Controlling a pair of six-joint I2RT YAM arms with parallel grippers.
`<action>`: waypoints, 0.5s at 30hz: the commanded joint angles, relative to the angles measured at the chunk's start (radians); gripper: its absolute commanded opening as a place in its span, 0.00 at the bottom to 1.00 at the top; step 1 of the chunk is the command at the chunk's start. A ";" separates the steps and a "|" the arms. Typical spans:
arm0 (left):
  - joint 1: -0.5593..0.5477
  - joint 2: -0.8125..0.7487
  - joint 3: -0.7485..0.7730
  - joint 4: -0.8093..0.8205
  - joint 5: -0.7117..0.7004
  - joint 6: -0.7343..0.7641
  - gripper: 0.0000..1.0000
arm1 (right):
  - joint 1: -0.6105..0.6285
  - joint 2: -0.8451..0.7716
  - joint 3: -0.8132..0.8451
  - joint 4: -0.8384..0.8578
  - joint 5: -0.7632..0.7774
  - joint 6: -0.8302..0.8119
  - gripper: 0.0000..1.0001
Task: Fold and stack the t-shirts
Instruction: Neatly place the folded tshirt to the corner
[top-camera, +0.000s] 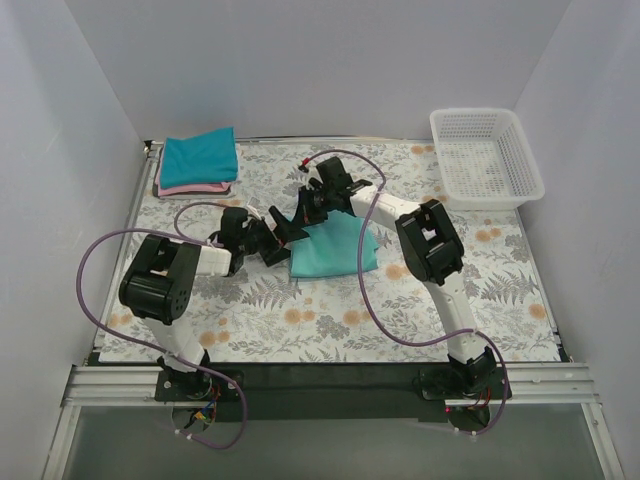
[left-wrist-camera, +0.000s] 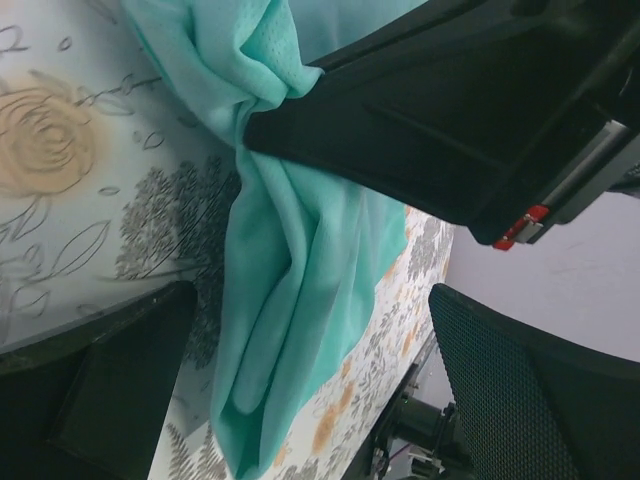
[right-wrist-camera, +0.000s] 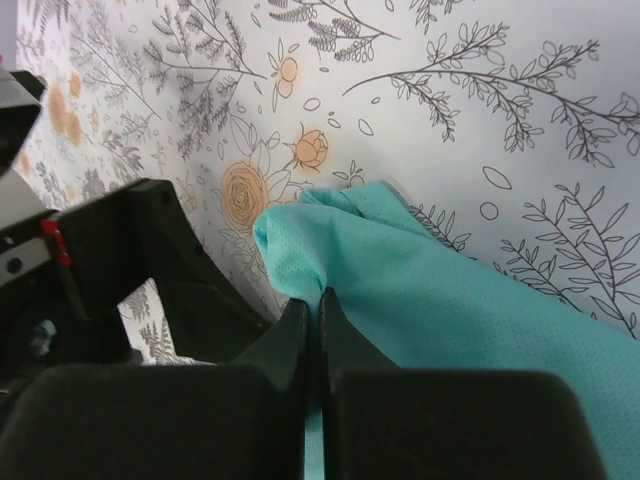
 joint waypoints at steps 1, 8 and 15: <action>-0.037 0.066 0.021 -0.005 -0.103 -0.033 0.98 | -0.013 -0.076 -0.009 0.079 -0.044 0.077 0.01; -0.048 0.138 0.059 -0.022 -0.164 -0.097 0.86 | -0.037 -0.083 -0.032 0.140 -0.035 0.165 0.01; -0.056 0.183 0.101 -0.040 -0.189 -0.143 0.60 | -0.057 -0.089 -0.076 0.185 0.009 0.252 0.01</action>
